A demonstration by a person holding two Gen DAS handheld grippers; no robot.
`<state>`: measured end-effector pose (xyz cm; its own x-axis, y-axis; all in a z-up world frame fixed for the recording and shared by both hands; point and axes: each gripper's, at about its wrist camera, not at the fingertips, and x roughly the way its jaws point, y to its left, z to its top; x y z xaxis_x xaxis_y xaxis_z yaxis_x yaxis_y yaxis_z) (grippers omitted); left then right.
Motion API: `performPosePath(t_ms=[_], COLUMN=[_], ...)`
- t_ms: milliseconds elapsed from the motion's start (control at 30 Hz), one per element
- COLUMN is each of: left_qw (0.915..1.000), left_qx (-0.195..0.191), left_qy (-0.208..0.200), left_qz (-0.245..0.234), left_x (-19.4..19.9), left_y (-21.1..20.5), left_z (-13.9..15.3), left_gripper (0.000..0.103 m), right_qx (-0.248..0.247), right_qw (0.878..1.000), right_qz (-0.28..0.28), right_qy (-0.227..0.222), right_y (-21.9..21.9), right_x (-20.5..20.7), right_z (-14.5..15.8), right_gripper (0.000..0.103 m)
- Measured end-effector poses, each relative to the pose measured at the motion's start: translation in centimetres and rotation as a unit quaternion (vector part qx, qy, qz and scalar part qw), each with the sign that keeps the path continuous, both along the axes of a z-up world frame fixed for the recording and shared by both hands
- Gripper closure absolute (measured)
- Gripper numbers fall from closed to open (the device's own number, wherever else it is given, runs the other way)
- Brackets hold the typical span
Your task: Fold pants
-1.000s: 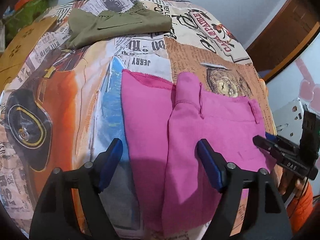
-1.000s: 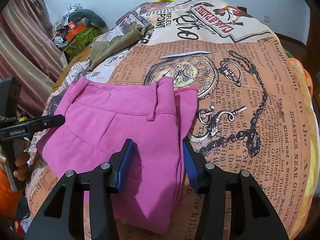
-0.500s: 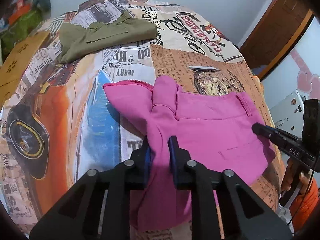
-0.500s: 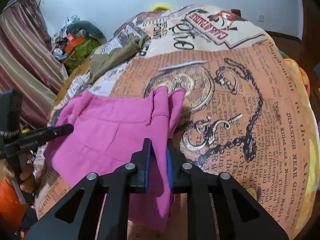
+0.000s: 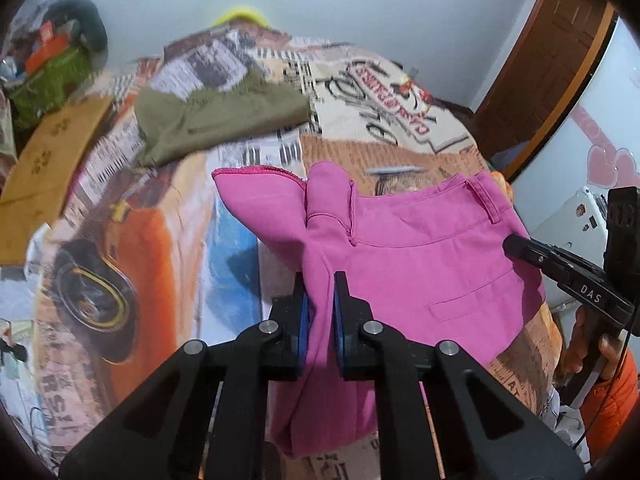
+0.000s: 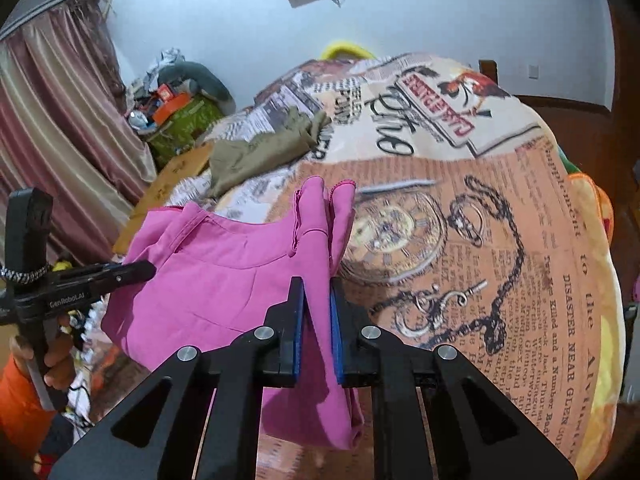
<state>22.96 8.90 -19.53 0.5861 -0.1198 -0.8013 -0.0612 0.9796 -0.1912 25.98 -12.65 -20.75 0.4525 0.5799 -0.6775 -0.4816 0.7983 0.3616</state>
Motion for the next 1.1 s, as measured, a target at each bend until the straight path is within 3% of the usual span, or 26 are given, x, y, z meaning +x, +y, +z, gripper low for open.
performPosePath(t_ms=[367,533,933,1000,1100], left_qw=[0.9965,0.9942,0.9896,0.9871,0.9848], left_qx=[0.052,0.068,0.089,0.099,0.102], left_qy=[-0.064,-0.078,-0.093,-0.103,-0.116], left_qz=[0.014,0.029,0.063,0.073,0.079], left_x=[1.2,2.7,8.5,9.6,11.4], left_y=[1.9,3.5,9.4,10.5,12.3], left_z=[6.6,8.3,9.0,9.0,9.2], left_gripper=[0.093,0.093,0.093,0.100,0.100], right_qx=[0.007,0.012,0.009,0.006,0.004], right_qw=[0.998,0.995,0.992,0.992,0.991], right_qz=[0.021,0.029,0.049,0.051,0.061], right_qy=[-0.066,-0.094,-0.117,-0.118,-0.122], right_y=[2.7,4.6,10.3,11.4,13.1], right_x=[1.2,2.6,8.6,10.1,12.4], right_z=[5.4,7.8,9.0,8.8,8.6], right_gripper=[0.093,0.093,0.093,0.093,0.093])
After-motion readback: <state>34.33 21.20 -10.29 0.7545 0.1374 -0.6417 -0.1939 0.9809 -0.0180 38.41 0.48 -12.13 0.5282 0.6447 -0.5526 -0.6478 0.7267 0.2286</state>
